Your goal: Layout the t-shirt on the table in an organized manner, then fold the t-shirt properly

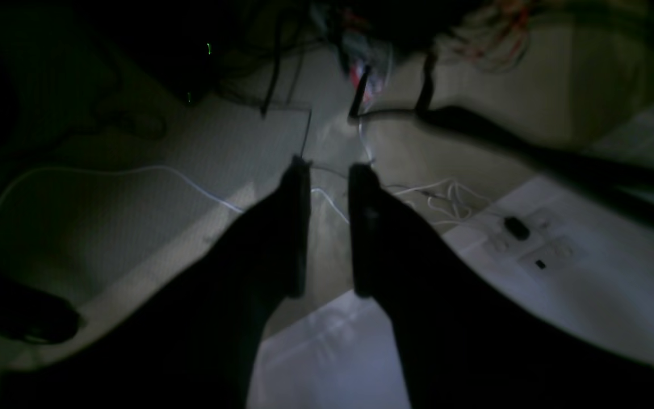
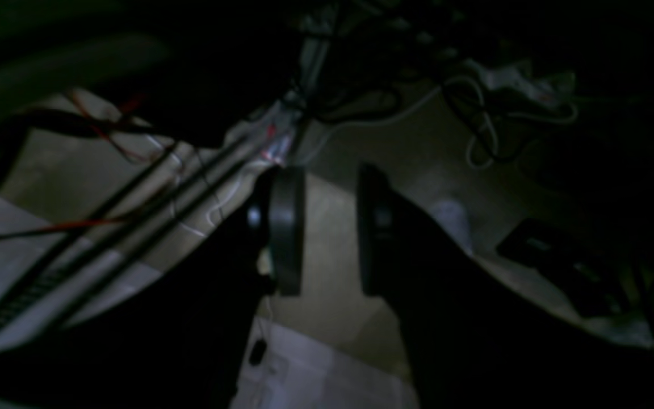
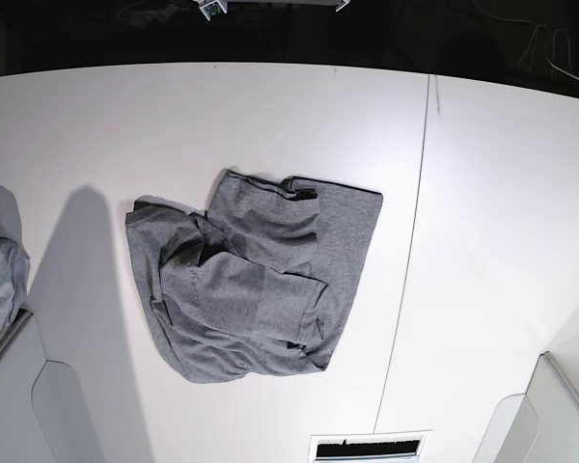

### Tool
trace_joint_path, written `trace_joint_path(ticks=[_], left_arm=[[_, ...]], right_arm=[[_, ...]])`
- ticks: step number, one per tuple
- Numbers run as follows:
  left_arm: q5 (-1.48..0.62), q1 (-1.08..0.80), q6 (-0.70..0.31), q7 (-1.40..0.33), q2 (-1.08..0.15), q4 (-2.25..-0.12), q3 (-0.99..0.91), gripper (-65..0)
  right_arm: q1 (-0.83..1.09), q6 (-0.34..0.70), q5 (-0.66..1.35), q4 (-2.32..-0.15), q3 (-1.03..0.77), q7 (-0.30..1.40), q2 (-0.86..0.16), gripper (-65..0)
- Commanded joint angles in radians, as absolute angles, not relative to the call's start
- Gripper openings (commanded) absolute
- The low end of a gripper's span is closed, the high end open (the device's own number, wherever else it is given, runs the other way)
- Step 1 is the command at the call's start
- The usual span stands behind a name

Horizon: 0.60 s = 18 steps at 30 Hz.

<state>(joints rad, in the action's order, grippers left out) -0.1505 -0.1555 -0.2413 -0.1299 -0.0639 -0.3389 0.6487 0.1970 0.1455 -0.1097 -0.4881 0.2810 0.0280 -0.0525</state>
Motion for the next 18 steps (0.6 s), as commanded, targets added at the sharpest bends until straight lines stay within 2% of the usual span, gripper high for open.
trace_joint_path(ticks=[1,11,18], left_arm=[[-0.152,-0.173,-0.250,-0.130,-0.062,-0.357,0.651,-49.7],[-0.146,-0.211,-0.250,-0.144,-0.064,-0.443,0.650,-49.7],[-0.038,-0.263,-0.250,-0.225,-0.083,-0.530,0.606,-49.7]], right_arm=[[0.213,0.152,-0.110,-0.508,0.279,0.022,-0.055,-48.3],[0.253,0.152,-0.110,-0.585,0.279,0.022,-0.055,-48.3],[0.331,0.152,-0.109,-0.696,0.279,0.022,-0.068,-48.3]])
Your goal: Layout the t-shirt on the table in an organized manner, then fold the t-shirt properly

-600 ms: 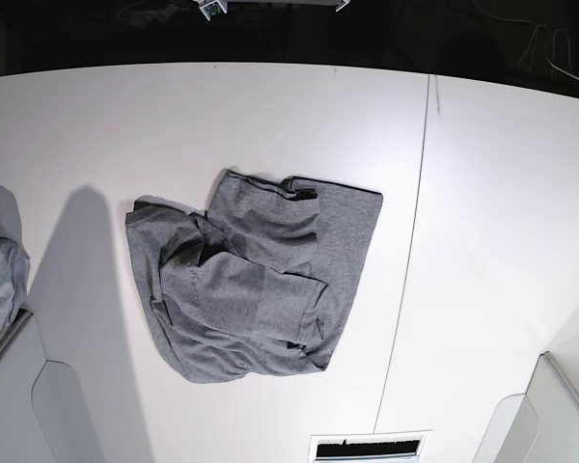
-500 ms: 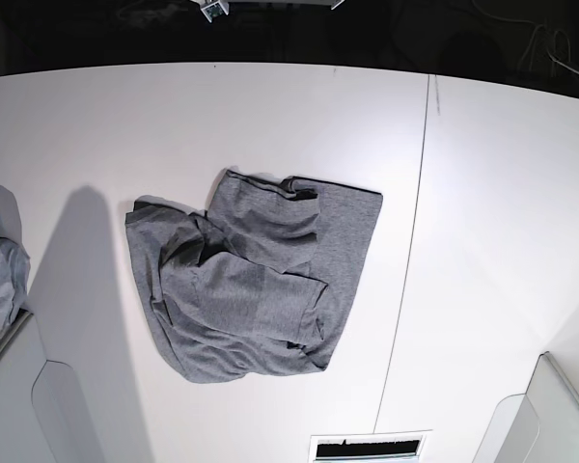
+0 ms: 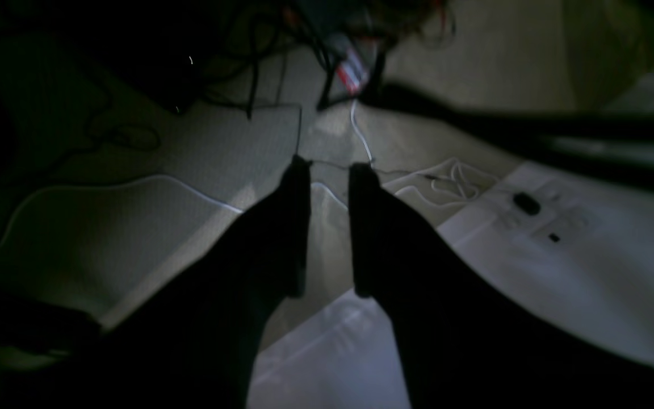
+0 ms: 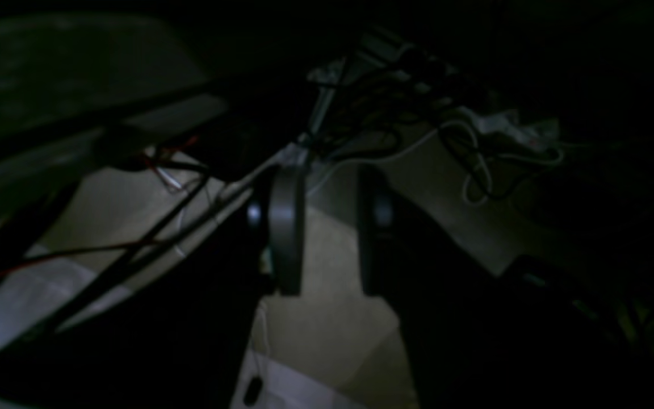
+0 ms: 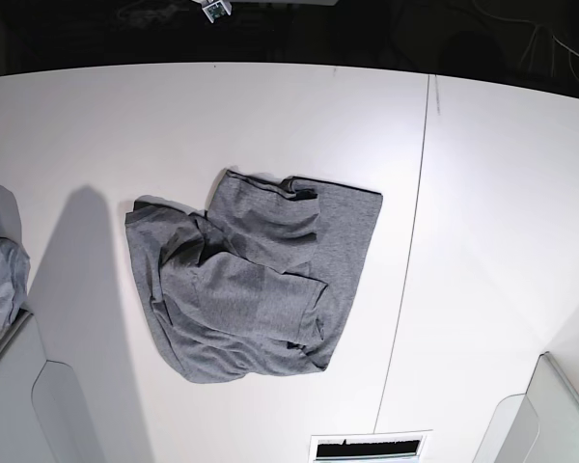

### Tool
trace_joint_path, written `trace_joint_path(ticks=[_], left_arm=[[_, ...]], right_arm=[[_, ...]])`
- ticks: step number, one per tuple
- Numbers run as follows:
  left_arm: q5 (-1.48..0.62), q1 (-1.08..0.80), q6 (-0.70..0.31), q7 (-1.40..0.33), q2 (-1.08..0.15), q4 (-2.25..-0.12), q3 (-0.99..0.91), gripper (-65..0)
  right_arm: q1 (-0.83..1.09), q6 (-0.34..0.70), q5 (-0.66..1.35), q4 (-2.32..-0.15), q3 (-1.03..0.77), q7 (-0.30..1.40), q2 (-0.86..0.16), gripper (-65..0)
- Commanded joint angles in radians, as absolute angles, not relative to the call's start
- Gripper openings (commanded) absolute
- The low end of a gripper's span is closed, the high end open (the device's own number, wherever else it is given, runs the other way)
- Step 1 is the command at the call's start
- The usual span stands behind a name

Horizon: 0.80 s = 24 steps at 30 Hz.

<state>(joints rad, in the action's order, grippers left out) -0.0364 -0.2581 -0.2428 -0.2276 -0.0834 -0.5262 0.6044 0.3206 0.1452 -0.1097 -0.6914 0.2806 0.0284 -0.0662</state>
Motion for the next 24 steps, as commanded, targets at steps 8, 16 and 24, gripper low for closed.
trace_joint_path(ticks=[8,16,24], left_arm=[[-0.038,-0.416,-0.251,-0.236,-0.167,-0.815,0.414,-49.7],[-0.073,-0.607,-0.251,-0.237,-0.253,-1.193,0.226,-49.7],[-0.093,-0.799,-0.252,-0.314,-0.336,-1.635,0.045,-49.6]], right_arm=[[0.490,0.152,-0.109,-0.947,0.279,0.022,-0.119,-48.3],[0.646,0.152,-0.109,-1.290,0.279,0.057,-0.205,-48.3],[0.760,0.152,-0.075,-1.669,0.279,0.195,-0.292,-48.3]])
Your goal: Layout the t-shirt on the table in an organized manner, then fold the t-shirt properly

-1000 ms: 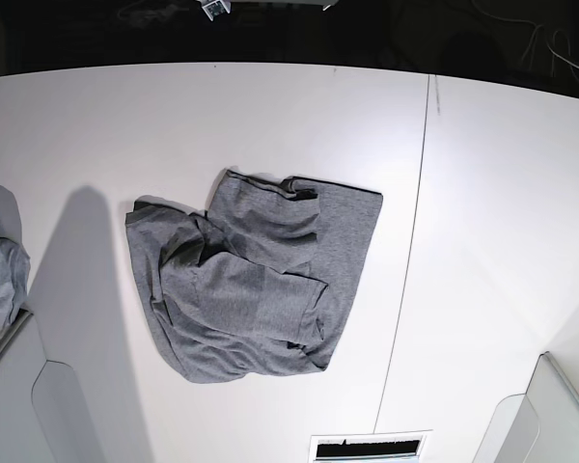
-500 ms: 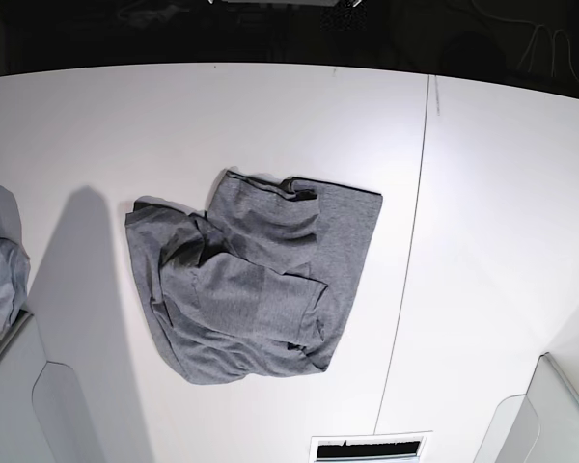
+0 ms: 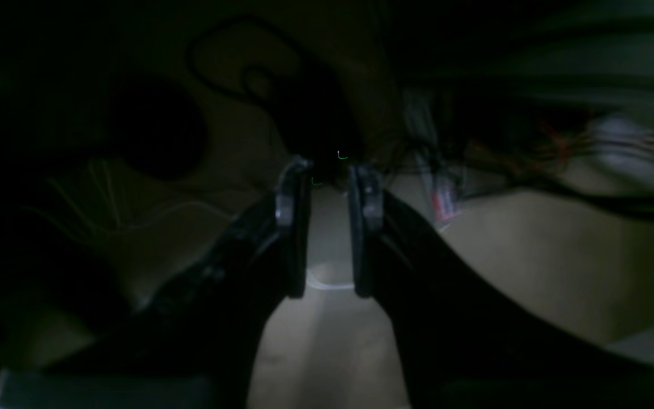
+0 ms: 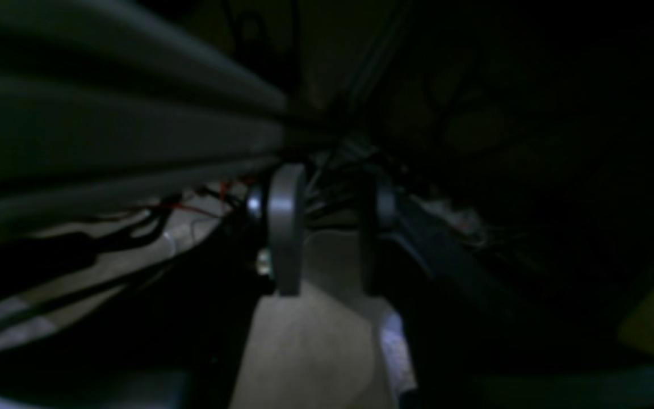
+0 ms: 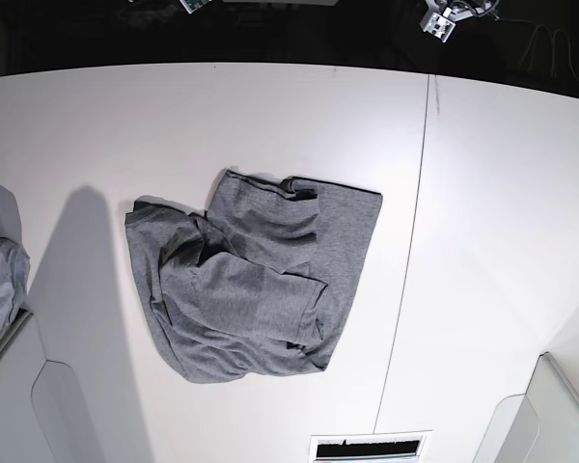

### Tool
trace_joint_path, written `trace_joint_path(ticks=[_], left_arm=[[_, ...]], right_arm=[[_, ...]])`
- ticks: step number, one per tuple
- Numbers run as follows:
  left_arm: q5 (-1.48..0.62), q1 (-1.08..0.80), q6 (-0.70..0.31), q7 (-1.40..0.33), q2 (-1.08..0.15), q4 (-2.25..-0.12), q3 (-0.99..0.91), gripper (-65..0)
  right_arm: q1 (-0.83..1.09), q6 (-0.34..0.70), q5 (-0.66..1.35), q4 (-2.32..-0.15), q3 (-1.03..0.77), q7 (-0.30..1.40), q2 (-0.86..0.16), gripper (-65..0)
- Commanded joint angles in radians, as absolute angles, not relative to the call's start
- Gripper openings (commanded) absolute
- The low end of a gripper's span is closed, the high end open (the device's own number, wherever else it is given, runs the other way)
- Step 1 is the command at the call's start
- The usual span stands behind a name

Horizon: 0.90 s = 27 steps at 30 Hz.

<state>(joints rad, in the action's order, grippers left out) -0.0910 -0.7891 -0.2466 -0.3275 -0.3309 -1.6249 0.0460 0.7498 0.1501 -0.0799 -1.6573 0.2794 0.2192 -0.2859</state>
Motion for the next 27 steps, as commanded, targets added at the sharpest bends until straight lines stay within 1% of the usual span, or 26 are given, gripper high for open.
trace_joint_path(ticks=[1,4,6,10,12,16,17,21,22,25,26,27], left_arm=[[-0.093,-0.821,-0.257,-0.324,-0.350,-1.694,0.027,-49.6],[-0.095,-0.881,-0.266,-0.327,-0.390,-1.861,-0.017,-49.6],[-0.114,-0.903,-0.266,-0.327,-0.416,-1.954,-0.036,-49.6],[-0.154,-0.893,-0.265,-0.326,-0.469,-2.074,-0.051,-49.4],[-0.159,-0.870,-0.265,-0.325,-0.495,-2.099,-0.051,-46.2],[-0.216,-0.799,-0.265,-0.321,-0.537,-2.100,-0.051,-34.1],[-0.230,-0.779,-0.266,-0.321,-0.548,-2.100,-0.051,-32.9],[-0.278,-0.699,-0.265,-0.318,-0.585,-2.085,-0.051,-32.9],[-0.294,-0.672,-0.266,-0.318,-0.590,-2.076,-0.051,-32.9],[-0.337,-0.574,-0.266,-0.318,-0.596,-2.034,-0.037,-32.9],[-0.342,-0.539,-0.266,-0.318,-0.596,-2.013,-0.023,-32.9],[-0.341,-0.501,-0.266,-0.318,-0.596,-1.990,-0.001,-32.9]], right_arm=[[0.768,0.152,-0.062,-1.717,0.279,0.218,-0.304,-48.3],[0.774,0.152,-0.060,-1.847,0.279,0.271,-0.332,-48.3],[0.773,0.152,-0.061,-1.914,0.276,0.274,-0.338,-48.3],[0.726,0.151,-0.062,-1.998,0.272,0.274,-0.337,-48.3],[0.679,0.139,-0.072,-2.004,0.269,0.274,-0.336,-48.2],[0.580,0.091,-0.071,-2.003,0.225,0.297,-0.327,-48.2],[0.558,0.089,-0.071,-2.003,0.205,0.299,-0.323,-48.2],[0.474,0.071,-0.043,-1.999,0.103,0.331,-0.294,-48.0],[0.453,0.071,-0.029,-1.995,0.076,0.341,-0.282,-45.9],[0.393,0.071,0.011,-1.961,0.009,0.342,-0.244,-35.7],[0.372,0.071,0.020,-1.940,-0.006,0.342,-0.231,-33.0],[0.350,0.072,0.026,-1.914,-0.018,0.341,-0.219,-31.7]])
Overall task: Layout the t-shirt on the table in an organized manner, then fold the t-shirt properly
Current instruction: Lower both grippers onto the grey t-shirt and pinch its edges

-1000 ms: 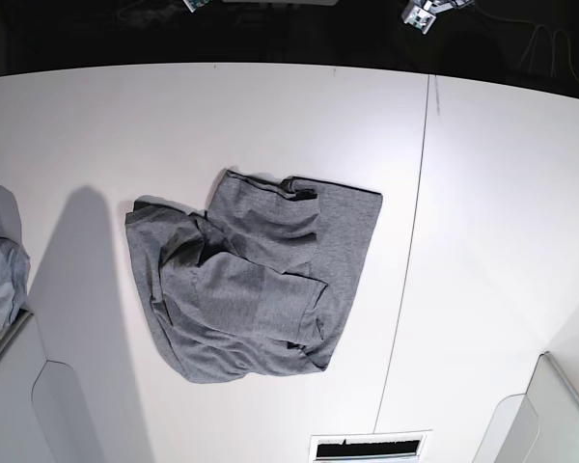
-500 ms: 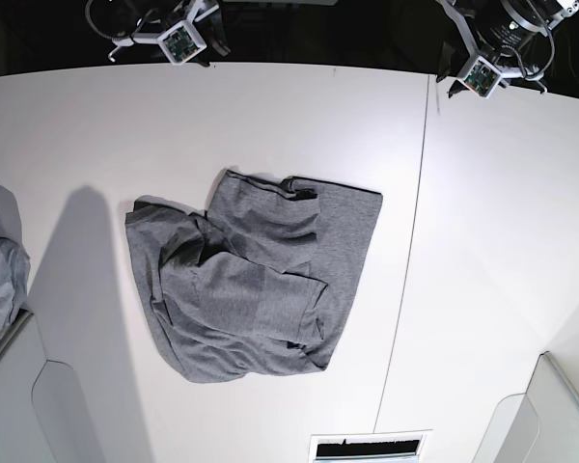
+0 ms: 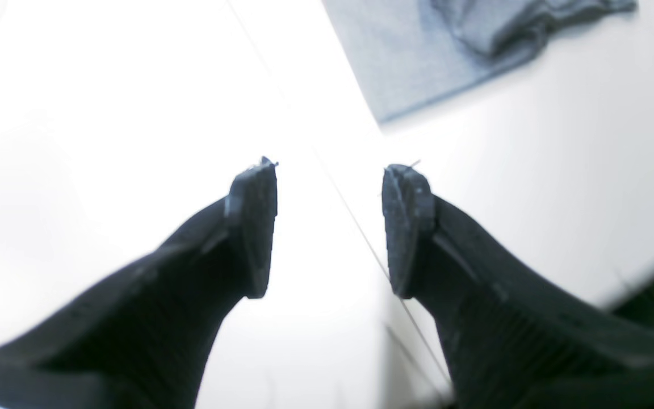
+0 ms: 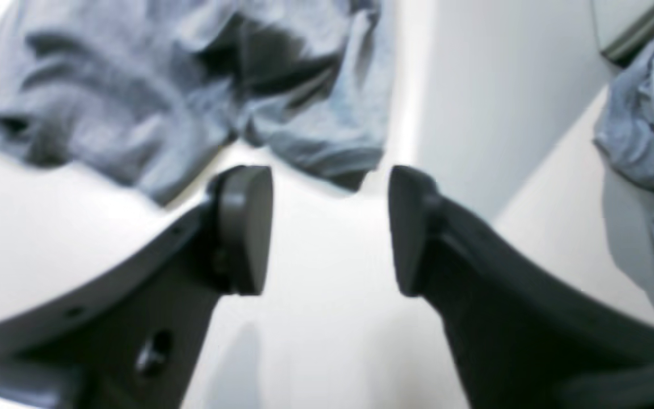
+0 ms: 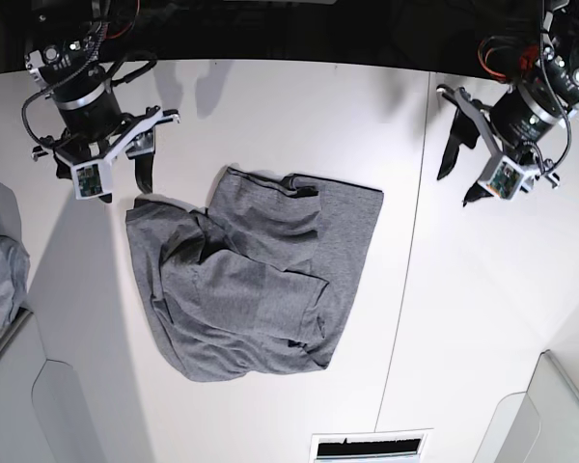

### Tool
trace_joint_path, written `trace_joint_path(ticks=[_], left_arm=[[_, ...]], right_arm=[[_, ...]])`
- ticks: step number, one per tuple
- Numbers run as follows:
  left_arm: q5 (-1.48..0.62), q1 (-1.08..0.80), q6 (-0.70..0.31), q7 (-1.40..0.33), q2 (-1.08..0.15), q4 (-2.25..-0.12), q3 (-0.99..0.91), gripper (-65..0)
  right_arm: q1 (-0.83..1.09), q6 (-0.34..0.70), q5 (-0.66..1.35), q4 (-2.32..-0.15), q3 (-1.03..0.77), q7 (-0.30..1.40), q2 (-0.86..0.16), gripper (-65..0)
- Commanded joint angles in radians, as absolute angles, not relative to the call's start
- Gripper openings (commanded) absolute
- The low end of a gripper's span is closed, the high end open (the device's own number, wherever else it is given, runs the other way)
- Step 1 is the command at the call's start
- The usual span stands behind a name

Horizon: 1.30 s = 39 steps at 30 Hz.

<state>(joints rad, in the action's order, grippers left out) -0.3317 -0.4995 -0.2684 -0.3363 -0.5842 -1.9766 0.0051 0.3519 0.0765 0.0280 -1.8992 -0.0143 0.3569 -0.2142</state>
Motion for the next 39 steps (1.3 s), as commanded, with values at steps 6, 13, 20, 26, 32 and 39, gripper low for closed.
trace_joint_path(ticks=[6,13,20,26,32,39], left_arm=[[-0.310,-0.237,-0.266,-0.273,-0.582,-1.778,0.216,-32.9],[-0.299,0.034,-0.266,-0.265,-0.484,-1.453,0.363,-32.9],[-0.300,0.170,-0.266,-0.262,-0.382,-1.258,0.407,-32.9],[-0.307,0.174,-0.266,-0.263,-0.355,-1.188,0.407,-32.9],[-0.307,0.174,-0.266,-0.250,-0.337,-1.110,0.407,-32.9],[-0.279,0.175,-0.265,-0.217,-0.330,-1.080,0.407,-61.9]], right_arm=[[0.192,0.070,0.026,-1.708,-0.039,0.336,-0.168,-31.5],[0.010,0.053,0.026,-1.489,-0.042,0.333,-0.114,-31.5],[-0.104,0.080,0.026,-1.396,-0.042,0.330,-0.032,-31.5],[-0.127,0.086,0.022,-1.386,-0.038,0.319,0.009,-31.5],[-0.188,0.096,0.015,-1.216,-0.037,0.250,0.009,-31.6],[-0.248,0.139,0.018,-1.141,-0.037,0.216,0.020,-60.1]])
